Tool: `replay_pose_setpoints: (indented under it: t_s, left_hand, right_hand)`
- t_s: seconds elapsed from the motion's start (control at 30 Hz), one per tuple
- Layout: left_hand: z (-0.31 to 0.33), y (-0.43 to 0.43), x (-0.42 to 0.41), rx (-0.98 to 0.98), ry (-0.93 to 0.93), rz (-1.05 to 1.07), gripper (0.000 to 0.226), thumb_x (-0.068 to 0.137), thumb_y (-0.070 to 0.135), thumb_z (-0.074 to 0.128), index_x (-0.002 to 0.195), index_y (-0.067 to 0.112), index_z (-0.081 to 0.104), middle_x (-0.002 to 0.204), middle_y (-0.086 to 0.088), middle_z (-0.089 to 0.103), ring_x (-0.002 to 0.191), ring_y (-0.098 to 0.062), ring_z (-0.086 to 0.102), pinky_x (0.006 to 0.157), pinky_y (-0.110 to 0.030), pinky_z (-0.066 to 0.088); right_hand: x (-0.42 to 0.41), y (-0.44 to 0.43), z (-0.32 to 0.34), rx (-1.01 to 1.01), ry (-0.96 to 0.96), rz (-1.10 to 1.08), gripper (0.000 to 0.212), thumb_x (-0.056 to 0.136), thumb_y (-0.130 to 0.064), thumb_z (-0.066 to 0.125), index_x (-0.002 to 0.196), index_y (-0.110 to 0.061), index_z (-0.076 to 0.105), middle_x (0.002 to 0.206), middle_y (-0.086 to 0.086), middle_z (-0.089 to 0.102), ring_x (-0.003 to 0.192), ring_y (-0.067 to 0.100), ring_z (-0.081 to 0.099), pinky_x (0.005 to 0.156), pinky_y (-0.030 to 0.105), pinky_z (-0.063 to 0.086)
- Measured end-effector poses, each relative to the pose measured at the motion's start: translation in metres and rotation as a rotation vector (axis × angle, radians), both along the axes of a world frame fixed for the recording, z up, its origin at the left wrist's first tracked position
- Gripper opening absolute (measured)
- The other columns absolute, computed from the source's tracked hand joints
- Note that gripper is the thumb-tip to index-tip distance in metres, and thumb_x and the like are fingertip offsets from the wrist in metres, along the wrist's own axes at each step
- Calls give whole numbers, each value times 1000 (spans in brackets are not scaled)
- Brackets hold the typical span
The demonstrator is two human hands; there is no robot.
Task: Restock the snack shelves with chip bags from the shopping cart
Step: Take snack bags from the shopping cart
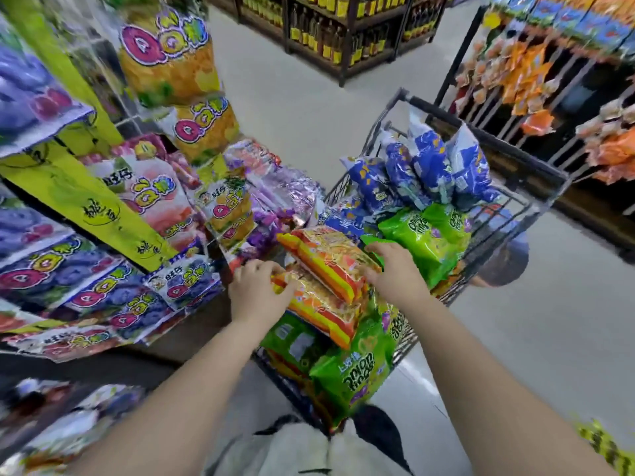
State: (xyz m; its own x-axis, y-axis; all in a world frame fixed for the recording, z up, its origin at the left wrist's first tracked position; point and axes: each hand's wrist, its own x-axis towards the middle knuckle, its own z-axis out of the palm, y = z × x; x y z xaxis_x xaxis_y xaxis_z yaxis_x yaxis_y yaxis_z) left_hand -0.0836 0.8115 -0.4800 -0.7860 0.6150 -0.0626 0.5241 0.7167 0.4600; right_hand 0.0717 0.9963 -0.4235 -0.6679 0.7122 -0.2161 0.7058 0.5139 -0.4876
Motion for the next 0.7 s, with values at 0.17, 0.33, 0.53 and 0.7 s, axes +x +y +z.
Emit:
replay_pose_setpoints:
  t_s: [0.17,0.33,0.53,0.7]
  left_hand:
    - [-11,9,23,116,-138,284,54,78,56,72,120,24,59,120,-4,55,116,-27,48,97,-40,39]
    - [-15,24,52,409,-589,891,95,69,46,85,142,20,30,130,-8,49,116,-25,51,96,-36,43]
    - [-19,39,84,581,-1002,1007,94,66,51,86,140,22,37,130,5,56,117,-20,55,103,-44,41]
    - [-18,41,98,784,-984,1053,79,66,20,90,133,18,48,114,-3,70,100,-24,69,93,-51,53]
  right_hand:
    - [-23,43,-17,-229,78,123,46,88,-29,71,129,-15,57,127,5,59,104,15,51,78,18,31]
    - [-30,73,-38,-453,-51,205,60,81,-47,73,130,-22,49,122,-3,56,101,16,58,84,28,52]
    - [-42,90,-54,-615,-172,268,88,72,-59,74,141,-20,35,124,-1,55,105,20,60,98,40,48]
    - [-35,85,-49,-687,-51,295,70,79,-51,73,134,-22,43,124,-1,58,103,18,61,89,34,49]
